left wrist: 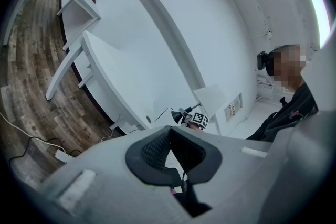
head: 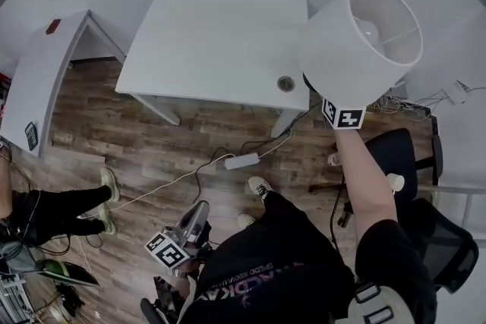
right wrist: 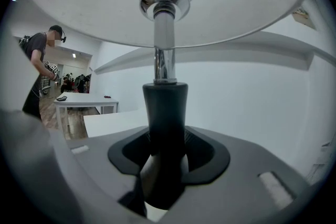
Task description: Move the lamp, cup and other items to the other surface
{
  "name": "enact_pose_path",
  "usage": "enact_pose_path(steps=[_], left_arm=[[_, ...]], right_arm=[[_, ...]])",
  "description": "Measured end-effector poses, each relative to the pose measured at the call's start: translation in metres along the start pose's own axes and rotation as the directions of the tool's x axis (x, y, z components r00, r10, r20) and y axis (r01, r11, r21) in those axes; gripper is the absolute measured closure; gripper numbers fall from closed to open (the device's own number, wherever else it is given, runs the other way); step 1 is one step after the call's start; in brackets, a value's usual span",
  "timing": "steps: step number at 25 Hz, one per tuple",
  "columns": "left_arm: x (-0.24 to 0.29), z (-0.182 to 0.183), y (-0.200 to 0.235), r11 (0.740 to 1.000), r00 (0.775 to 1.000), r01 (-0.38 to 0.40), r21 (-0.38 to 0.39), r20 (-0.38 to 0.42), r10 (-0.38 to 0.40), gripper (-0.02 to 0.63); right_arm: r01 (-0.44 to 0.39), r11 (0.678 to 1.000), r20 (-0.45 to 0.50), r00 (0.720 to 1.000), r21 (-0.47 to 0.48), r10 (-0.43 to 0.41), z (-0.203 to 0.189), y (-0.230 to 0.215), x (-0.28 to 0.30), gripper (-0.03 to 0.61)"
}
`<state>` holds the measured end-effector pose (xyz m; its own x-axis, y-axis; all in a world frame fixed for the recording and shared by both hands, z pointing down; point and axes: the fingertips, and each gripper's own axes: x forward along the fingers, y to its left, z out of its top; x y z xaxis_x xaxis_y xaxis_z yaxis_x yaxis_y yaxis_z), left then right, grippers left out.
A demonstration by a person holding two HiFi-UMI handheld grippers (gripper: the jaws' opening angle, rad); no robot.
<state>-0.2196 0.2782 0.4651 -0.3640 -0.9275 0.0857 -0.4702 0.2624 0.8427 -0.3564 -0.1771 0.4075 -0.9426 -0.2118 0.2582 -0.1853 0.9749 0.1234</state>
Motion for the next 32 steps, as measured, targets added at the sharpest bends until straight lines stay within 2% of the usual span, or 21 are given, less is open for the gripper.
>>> enact_pose_path(steps=[9, 13, 19, 23, 26, 32], left_arm=[[-0.012, -0.015, -0.022, 0.997, 0.994, 0.079, 0.02, -0.078, -0.078, 0.615], [-0.019, -0.038, -0.025, 0.994, 0.987, 0.113, 0.006, -0.117, -0.111, 0.615], [-0.01, -0.064, -0.036, 0.985, 0.967, 0.169, -0.022, -0.189, -0.171, 0.615], [0.004, -0.075, -0.048, 0.978, 0.947, 0.21, -0.014, -0.245, -0.207, 0.615], [0.017, -0.083, -0.059, 0.972, 0.932, 0.237, 0.004, -0.284, -0.226, 0.615], [0.041, -0.108, -0.079, 0.967, 0.917, 0.253, 0.005, -0.319, -0.238, 0.615]], right_arm=[[0.114, 0.992, 0.013, 0.993, 0.055, -0.115, -0.004, -0.036, -0.078, 0.403], [0.166, 0.983, 0.017, 0.986, 0.074, -0.168, -0.011, -0.051, -0.122, 0.403], [0.243, 0.967, 0.001, 0.97, 0.073, -0.244, -0.024, -0.079, -0.176, 0.403], [0.29, 0.954, -0.014, 0.957, 0.08, -0.29, -0.036, -0.101, -0.21, 0.403], [0.332, 0.939, -0.018, 0.943, 0.088, -0.332, -0.042, -0.125, -0.235, 0.403], [0.407, 0.906, -0.008, 0.913, 0.119, -0.409, -0.052, -0.18, -0.286, 0.403]])
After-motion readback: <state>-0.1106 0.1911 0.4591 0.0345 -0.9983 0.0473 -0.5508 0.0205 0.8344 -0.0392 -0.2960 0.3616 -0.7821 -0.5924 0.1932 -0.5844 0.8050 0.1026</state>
